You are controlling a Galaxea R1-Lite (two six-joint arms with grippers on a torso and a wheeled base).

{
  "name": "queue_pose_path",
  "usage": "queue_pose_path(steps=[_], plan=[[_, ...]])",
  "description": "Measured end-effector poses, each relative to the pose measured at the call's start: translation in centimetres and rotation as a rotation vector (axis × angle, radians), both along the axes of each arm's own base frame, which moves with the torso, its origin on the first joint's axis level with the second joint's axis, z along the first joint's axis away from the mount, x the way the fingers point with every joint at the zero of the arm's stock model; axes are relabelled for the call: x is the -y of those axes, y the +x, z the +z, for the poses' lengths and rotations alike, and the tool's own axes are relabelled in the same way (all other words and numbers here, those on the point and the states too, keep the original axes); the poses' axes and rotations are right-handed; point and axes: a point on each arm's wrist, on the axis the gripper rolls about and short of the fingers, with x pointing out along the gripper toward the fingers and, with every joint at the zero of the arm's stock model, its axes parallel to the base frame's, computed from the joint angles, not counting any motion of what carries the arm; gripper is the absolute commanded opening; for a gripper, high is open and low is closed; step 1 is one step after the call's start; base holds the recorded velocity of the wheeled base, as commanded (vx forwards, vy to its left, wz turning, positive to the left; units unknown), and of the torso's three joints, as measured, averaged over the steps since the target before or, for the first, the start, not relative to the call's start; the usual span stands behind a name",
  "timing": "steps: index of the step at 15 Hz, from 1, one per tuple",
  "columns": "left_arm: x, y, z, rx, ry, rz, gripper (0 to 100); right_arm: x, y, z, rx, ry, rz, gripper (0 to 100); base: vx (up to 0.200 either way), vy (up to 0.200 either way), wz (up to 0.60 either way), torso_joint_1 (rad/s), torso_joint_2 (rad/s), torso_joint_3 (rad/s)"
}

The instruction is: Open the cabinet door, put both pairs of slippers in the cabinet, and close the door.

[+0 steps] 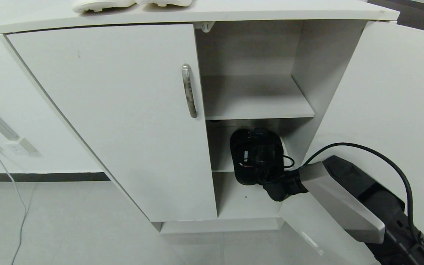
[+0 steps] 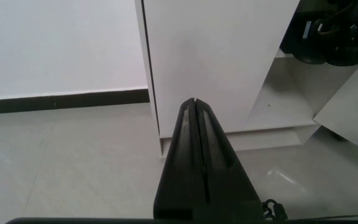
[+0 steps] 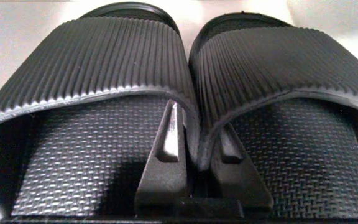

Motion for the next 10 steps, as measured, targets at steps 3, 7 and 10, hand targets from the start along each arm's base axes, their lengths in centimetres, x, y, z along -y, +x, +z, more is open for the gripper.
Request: queue_pose_path(steps=[3,7,10], plan=[[0.0,0.0,0.0,0.0,0.001,-0.001,0,-0.18,0.92,0.95,0.016,0.009,-0.008,0,0.0,0.0,0.0,0.0,0.0,0.0],[0.0,0.0,0.0,0.0,0.001,-0.001,0,-0.08,1.22,0.66,0.017,0.009,-0.013,0,0.0,0.0,0.0,0.0,0.0,0.0],[0.0,0.0,0.0,0.0,0.001,0.0,0,-0.03,1.31,0.39,0.016,0.008,-0.014,0,0.0,0.0,0.0,0.0,0.0,0.0]])
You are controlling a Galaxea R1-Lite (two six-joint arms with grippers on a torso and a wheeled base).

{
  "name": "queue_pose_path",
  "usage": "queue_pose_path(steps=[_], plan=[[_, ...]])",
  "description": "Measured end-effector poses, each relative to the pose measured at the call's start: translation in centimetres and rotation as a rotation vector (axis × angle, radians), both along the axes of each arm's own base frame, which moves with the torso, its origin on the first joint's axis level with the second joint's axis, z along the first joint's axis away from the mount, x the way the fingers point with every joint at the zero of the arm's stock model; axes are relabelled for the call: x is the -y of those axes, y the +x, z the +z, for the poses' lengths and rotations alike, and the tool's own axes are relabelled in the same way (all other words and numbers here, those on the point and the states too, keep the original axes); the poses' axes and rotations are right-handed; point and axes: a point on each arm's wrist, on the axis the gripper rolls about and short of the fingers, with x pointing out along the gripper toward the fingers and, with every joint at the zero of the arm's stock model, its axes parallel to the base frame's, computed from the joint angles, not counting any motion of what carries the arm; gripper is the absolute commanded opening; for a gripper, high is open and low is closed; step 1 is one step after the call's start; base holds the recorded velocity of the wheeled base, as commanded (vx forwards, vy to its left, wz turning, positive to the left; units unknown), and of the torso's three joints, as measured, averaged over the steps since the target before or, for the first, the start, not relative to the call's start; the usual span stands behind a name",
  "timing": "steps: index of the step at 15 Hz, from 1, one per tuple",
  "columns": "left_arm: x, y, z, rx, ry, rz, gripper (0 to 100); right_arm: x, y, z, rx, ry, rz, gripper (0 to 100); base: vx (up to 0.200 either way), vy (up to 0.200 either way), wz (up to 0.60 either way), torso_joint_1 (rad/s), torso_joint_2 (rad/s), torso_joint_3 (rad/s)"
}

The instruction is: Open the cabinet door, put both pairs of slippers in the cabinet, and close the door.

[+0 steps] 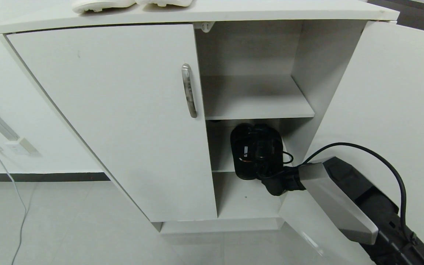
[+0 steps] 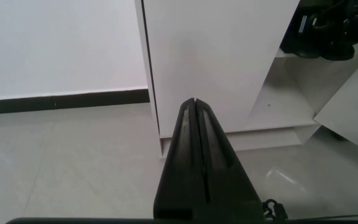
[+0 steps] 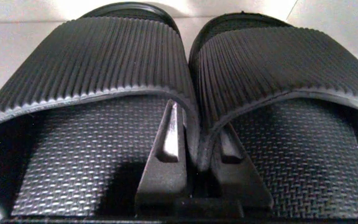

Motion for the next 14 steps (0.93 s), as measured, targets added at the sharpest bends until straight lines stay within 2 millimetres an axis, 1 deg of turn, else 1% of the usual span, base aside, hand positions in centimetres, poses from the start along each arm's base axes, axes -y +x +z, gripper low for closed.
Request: queue_pose_path(steps=[1,6,9,11,14], plan=[[0.0,0.0,0.0,0.0,0.0,0.0,0,0.0,0.0,-0.1,-0.002,-0.001,0.0,100,0.0,0.0,0.0,0.0,0.0,0.0],[0.0,0.0,0.0,0.0,-0.001,0.0,0,0.0,0.0,-0.6,-0.011,-0.01,-0.011,100,0.0,0.0,0.0,0.0,0.0,0.0],[0.0,0.0,0.0,0.0,-0.001,0.0,0,0.1,-0.8,-0.8,-0.02,-0.02,-0.025,100,0.0,0.0,0.0,0.0,0.0,0.0],[0.0,0.0,0.0,0.0,-0.001,0.0,0,0.3,-2.0,-0.6,-0.022,-0.024,-0.019,100,0.0,0.0,0.0,0.0,0.0,0.0],[0.0,0.0,0.0,0.0,-0.001,0.0,0,1.0,-5.1,0.2,-0.038,-0.036,0.001,100,0.0,0.0,0.0,0.0,0.0,0.0]])
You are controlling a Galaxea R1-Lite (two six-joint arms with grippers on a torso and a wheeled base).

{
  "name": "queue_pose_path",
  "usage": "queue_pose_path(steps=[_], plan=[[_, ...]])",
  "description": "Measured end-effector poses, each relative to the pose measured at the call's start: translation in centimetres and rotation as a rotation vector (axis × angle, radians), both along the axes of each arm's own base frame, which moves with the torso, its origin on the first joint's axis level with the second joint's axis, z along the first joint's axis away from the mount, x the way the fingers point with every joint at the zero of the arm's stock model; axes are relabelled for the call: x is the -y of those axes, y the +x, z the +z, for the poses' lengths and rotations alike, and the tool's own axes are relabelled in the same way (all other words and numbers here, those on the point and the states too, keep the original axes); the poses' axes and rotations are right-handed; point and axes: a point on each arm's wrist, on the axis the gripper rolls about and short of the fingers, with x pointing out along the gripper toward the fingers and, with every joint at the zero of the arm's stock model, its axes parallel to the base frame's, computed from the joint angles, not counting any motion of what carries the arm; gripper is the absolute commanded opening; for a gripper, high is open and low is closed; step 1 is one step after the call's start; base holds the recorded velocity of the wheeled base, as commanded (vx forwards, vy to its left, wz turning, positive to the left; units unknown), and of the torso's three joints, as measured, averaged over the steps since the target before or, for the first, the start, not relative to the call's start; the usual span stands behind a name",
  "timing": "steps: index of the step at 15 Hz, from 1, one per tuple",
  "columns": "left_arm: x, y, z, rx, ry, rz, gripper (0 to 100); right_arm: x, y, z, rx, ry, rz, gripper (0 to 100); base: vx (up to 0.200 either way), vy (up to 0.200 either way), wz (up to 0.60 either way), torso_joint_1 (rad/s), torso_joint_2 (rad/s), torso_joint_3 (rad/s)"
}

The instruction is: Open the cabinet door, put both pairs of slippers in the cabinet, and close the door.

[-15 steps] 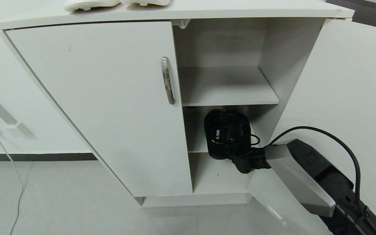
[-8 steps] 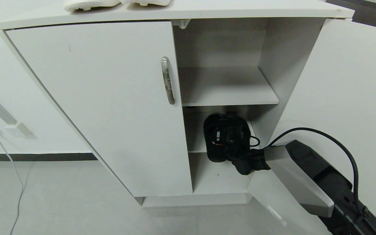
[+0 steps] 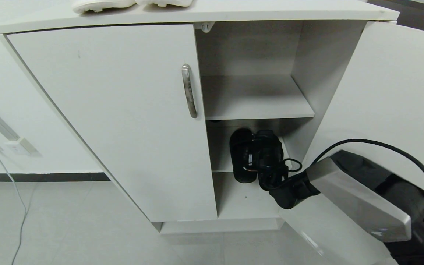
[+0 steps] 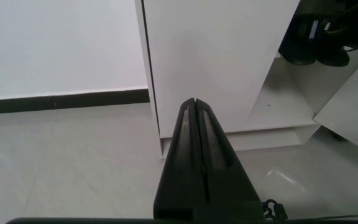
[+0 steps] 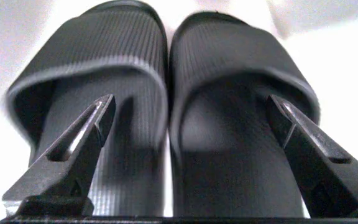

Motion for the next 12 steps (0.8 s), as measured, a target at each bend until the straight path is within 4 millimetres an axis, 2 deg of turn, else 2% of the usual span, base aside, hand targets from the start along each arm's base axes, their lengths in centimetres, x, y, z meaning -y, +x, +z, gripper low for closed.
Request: queue_pose_path(steps=[3,9,11,12], plan=[[0.0,0.0,0.0,0.0,0.0,0.0,0,1.1,-4.6,0.7,-0.029,-0.021,0.037,100,0.0,0.0,0.0,0.0,0.0,0.0],[0.0,0.0,0.0,0.0,0.0,0.0,0,3.2,-15.9,3.1,-0.01,-0.001,0.176,100,0.0,0.0,0.0,0.0,0.0,0.0],[0.0,0.0,0.0,0.0,0.001,-0.001,0,3.4,-18.6,3.6,0.012,0.02,0.231,100,0.0,0.0,0.0,0.0,0.0,0.0],[0.0,0.0,0.0,0.0,0.0,-0.001,0,3.4,-19.3,3.7,0.009,0.019,0.249,100,0.0,0.0,0.0,0.0,0.0,0.0]])
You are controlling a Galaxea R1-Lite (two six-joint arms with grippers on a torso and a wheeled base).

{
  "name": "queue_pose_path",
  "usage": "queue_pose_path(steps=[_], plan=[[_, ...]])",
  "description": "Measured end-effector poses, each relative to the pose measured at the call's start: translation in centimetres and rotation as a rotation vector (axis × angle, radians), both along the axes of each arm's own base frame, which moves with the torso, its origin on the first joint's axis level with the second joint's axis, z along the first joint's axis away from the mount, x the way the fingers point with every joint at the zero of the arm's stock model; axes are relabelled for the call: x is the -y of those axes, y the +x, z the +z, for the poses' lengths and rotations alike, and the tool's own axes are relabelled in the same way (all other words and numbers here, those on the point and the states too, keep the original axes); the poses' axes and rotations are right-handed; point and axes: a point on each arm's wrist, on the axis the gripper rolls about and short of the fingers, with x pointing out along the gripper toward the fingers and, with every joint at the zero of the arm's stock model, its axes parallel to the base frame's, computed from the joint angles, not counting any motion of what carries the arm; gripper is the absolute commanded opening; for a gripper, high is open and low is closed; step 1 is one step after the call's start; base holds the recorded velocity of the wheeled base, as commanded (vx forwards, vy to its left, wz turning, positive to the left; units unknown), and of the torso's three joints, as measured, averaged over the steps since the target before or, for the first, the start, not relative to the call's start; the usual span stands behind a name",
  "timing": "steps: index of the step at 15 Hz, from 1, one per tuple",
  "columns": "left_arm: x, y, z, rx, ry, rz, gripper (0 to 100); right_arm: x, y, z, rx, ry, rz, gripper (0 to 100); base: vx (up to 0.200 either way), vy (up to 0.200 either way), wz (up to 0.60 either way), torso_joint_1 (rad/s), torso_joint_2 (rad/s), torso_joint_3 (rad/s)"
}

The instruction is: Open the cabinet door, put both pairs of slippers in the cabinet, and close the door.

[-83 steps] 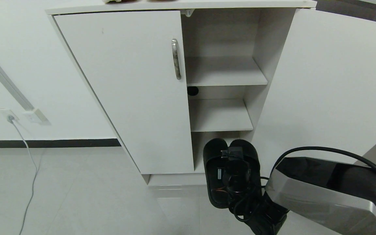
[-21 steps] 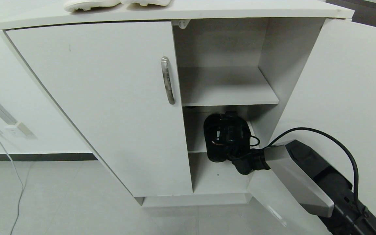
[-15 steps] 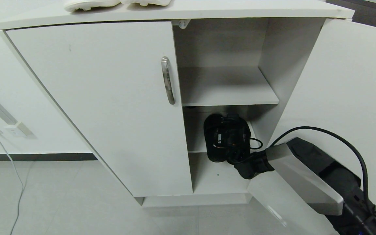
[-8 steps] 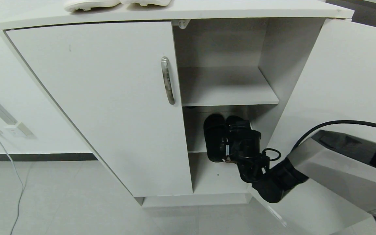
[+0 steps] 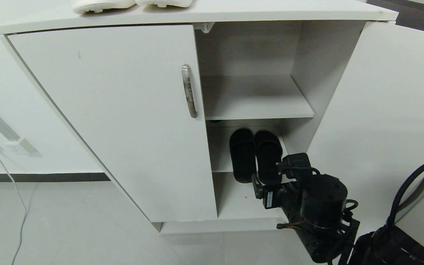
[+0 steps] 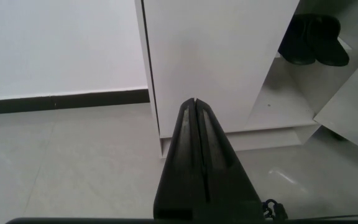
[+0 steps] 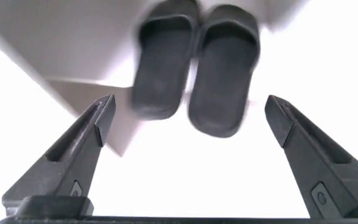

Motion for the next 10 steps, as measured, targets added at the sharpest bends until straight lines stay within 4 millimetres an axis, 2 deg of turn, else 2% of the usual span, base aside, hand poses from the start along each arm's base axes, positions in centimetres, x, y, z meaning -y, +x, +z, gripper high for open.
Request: queue_pose_path(steps=[3,10], plan=[[0.0,0.0,0.0,0.0,0.0,0.0,0,0.04,-0.63,0.23,0.001,0.001,0.015,100,0.0,0.0,0.0,0.0,0.0,0.0],[0.0,0.0,0.0,0.0,0.0,0.0,0,-0.06,-0.89,0.22,0.0,0.0,0.024,100,-0.2,0.0,0.0,0.002,0.0,0.003]])
